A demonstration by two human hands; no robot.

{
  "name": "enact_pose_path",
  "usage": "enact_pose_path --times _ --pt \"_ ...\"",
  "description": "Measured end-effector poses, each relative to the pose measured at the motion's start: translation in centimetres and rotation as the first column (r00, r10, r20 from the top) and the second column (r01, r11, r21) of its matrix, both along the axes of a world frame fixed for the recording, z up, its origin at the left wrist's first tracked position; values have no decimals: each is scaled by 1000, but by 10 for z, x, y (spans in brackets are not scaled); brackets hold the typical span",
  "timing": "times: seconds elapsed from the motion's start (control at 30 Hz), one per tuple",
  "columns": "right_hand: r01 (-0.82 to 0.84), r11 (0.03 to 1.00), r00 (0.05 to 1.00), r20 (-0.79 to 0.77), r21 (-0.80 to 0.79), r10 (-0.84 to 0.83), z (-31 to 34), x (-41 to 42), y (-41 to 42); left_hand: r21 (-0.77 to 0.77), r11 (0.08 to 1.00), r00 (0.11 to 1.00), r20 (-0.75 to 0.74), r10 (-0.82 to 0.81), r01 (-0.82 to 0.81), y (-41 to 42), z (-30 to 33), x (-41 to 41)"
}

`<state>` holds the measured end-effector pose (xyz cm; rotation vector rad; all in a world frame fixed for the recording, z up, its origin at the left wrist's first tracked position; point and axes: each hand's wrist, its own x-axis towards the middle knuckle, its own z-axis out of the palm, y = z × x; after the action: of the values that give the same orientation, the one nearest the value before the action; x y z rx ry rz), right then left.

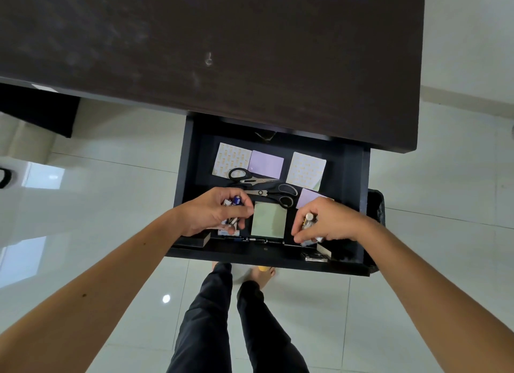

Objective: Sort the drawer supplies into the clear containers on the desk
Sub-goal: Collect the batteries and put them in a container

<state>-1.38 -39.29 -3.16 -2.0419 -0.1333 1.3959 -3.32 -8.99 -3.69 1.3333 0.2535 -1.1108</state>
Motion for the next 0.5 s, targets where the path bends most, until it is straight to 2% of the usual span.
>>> enact_pose_path --times 0.1,0.2,0.3,0.5 --pt "-265 951 951 120 -156 285 -11 -4 2 48 997 996 58 -64 61 3 -2 -2" --pt "-404 873 872 173 -273 457 -21 -9 -2 122 983 985 95 -145 133 6 -5 -3" --pt "-418 854 855 183 -309 485 -25 -12 -3 159 971 977 90 -194 178 4 -6 -4" --pt "-389 876 899 89 -285 428 -20 -6 -2 205 957 971 78 -226 206 1 -7 -5"
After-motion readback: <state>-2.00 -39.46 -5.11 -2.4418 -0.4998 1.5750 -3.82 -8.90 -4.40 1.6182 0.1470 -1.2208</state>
